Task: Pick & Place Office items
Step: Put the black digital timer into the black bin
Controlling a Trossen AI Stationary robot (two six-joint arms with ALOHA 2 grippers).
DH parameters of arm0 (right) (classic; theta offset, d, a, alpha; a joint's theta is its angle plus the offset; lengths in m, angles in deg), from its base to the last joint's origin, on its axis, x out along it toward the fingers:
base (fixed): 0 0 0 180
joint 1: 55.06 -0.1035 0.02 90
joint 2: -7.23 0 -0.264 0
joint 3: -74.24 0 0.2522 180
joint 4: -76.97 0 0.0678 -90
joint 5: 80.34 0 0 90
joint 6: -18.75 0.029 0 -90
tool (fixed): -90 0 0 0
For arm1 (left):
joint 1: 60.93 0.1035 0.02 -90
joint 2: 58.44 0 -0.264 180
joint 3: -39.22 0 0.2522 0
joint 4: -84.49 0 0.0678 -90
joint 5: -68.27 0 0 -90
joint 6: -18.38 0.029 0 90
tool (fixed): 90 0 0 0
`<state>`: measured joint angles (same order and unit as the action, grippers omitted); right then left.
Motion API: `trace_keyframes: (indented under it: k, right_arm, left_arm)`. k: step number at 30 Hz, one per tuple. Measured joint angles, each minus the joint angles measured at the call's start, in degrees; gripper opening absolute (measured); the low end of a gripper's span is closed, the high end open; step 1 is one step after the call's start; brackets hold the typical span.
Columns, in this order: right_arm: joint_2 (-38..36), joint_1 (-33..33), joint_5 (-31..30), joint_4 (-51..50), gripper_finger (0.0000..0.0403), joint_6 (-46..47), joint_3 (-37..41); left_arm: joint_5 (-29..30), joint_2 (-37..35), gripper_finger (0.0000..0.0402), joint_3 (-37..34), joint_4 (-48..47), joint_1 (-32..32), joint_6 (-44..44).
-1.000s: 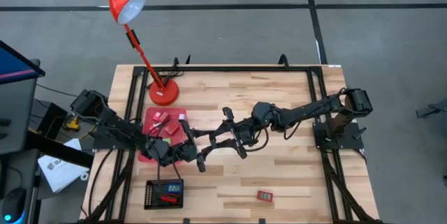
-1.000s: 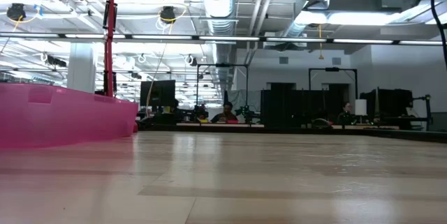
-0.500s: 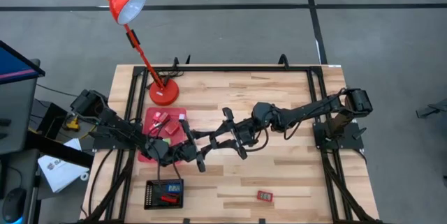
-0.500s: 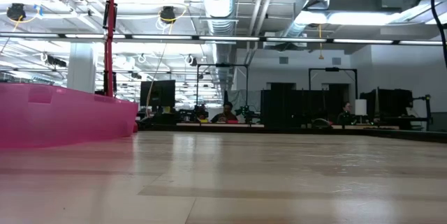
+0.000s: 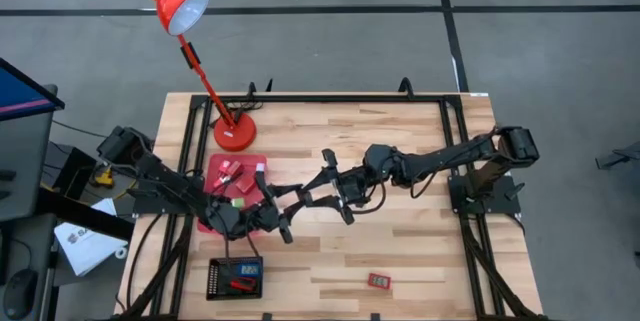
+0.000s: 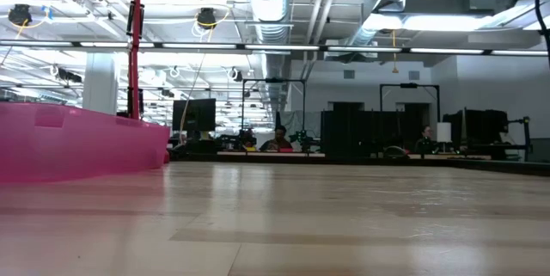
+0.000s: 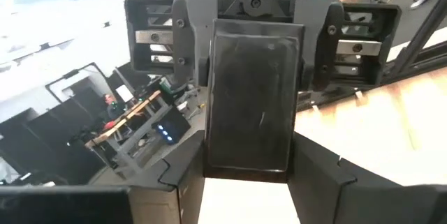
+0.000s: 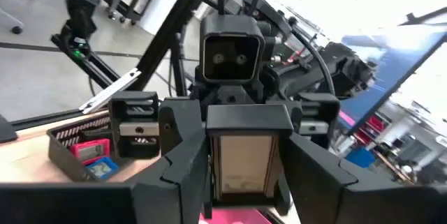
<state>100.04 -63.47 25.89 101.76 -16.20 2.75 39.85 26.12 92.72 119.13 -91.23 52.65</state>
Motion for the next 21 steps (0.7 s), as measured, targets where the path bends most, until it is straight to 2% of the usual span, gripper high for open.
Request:
trace_keyframes:
  k: [5,7,10,14,18,21]
  right_arm:
    - [-1.88,-1.24,-2.61,-2.02,0.0169,0.75,0.00]
    - [-3.19,-2.06,0.66,-0.92,0.0173,0.68,-0.10]
    - [-3.95,-3.39,2.83,-0.95,0.0180,0.68,-0.27]
    - [-4.28,-3.58,-0.68,-2.34,0.0192,0.18,-0.06]
    - [-7.02,-5.35,-0.04,-5.19,0.0200,1.29,-0.26]
    - [-9.41,-6.89,-0.82,-10.96,0.0200,2.06,-0.15]
  left_arm:
    - [-0.30,-4.66,0.0154,-0.13,-9.20,-0.37,-5.36]
    - [4.00,-6.32,0.0154,-0.78,-14.20,-0.52,-9.69]
    - [4.59,-8.49,0.0155,-0.51,-17.55,0.19,-13.94]
    - [3.31,-10.29,0.0154,-0.59,-26.55,-0.13,-19.55]
    - [3.10,-12.56,0.0155,-0.50,-37.92,-1.19,-28.19]
    - [-1.78,-14.66,0.0156,-0.51,-50.62,-2.74,-38.72]
